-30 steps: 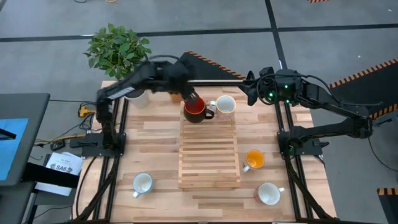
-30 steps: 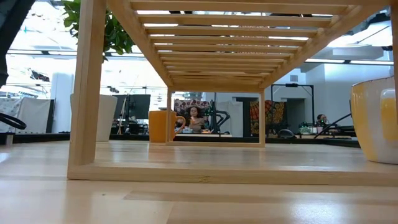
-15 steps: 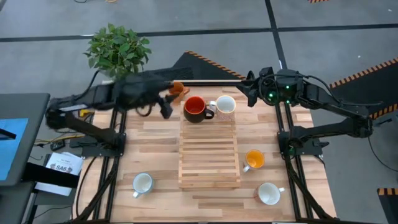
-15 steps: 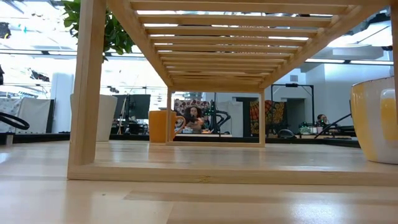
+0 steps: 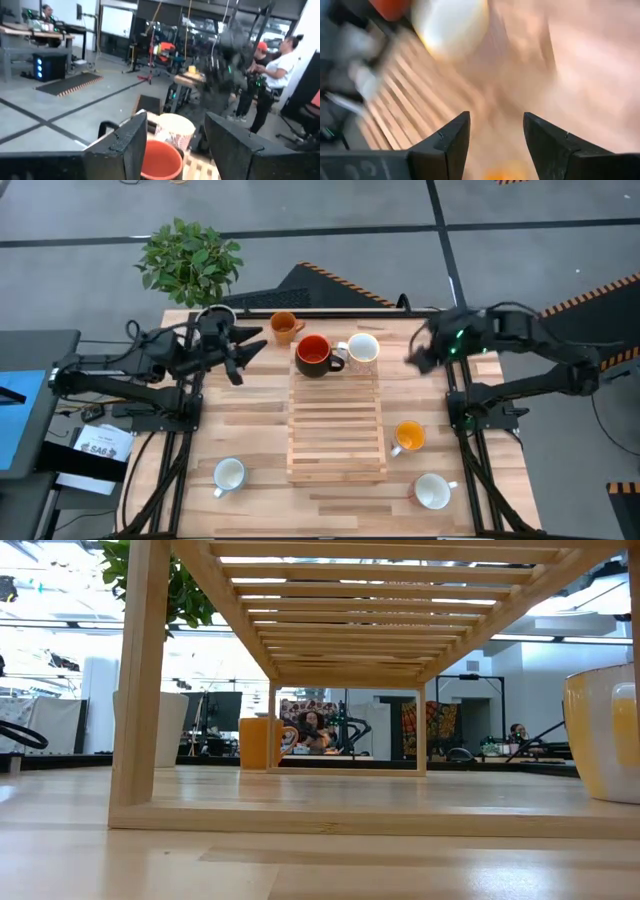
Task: Place coffee mugs
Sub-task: Put the yellow mug on the shelf
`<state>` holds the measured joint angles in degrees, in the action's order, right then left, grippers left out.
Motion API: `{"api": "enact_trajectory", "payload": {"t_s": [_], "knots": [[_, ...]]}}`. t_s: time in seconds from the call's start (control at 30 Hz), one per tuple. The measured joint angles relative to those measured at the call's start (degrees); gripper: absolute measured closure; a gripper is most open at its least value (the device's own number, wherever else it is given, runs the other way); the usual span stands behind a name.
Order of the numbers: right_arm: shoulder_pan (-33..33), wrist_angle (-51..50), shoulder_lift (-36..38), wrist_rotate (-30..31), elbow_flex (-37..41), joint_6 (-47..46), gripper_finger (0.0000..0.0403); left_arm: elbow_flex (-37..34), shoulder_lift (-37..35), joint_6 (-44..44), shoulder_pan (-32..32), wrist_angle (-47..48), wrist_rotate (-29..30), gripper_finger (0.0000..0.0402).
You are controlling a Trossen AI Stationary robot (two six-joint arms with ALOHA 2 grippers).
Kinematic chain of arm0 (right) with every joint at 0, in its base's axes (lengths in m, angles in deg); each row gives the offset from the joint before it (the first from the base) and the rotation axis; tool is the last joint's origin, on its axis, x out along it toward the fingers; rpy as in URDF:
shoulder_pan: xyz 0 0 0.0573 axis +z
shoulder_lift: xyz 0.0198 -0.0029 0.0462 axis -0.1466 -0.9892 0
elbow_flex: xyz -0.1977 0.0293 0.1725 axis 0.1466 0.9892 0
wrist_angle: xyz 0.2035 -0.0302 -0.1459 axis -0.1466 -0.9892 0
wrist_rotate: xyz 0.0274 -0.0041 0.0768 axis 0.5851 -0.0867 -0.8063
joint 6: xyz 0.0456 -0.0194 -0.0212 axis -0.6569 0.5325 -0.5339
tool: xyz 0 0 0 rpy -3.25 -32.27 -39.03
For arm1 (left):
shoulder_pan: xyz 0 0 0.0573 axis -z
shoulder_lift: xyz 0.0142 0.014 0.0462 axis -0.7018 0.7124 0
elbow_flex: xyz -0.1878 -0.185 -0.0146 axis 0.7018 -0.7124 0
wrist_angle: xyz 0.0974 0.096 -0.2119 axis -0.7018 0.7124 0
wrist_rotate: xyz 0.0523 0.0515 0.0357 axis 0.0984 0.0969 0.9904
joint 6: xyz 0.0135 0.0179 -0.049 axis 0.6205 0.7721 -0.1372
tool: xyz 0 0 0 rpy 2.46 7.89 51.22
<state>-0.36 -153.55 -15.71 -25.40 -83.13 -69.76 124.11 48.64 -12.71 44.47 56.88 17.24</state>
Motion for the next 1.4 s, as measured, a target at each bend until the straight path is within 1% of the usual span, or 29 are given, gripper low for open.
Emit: {"api": "enact_trajectory", "payload": {"t_s": [0.1,0.2,0.27,0.4,0.47,0.53,0.73,1.0,1.2,1.3,1.4], "knots": [[6.8,-8.1,-1.1,-1.3,3.2,-9.2,0.0193,0.0,-1.0,0.0,0.0,-0.3,0.1,0.0219],[13.9,-9.3,-2.0,-2.4,8.0,-18.0,0.0193,0.0,-1.3,-0.1,0.0,-0.4,0.1,0.0219],[18.3,-7.7,-2.3,-3.8,11.1,-23.6,0.0193,0.0,-1.3,-0.1,0.0,-0.4,0.0,0.0219],[25.3,-1.6,-3.0,-4.2,16.7,-33.9,0.0193,0.0,-1.3,-0.7,0.0,-0.4,0.1,0.0219],[27.8,2.0,-3.8,-4.4,19.1,-37.5,0.0193,0.0,-1.3,-0.8,0.0,-0.5,0.1,0.0219],[29.4,2.0,-4.8,-4.4,20.7,-40.2,0.0193,0.0,-1.3,-0.8,0.0,-0.5,0.1,0.0219],[31.1,2.9,-8.8,-3.6,22.4,-42.9,0.0193,0.0,-1.3,-0.8,0.0,-0.6,0.1,0.0219],[31.1,2.3,-16.4,-1.4,22.7,-41.2,0.0193,0.0,-1.3,-1.6,0.0,-0.5,0.2,0.0219],[31.2,2.5,-21.4,-1.2,22.6,-39.9,0.0194,0.0,-1.3,-2.0,0.0,0.1,0.2,0.0219],[31.2,2.7,-22.9,-1.2,22.6,-38.5,0.0208,0.0,-1.3,-2.2,0.0,0.2,0.1,0.0219],[31.2,2.9,-22.7,-1.3,22.6,-37.1,0.0251,0.0,-1.3,-2.2,0.0,0.2,0.1,0.0219]]}}
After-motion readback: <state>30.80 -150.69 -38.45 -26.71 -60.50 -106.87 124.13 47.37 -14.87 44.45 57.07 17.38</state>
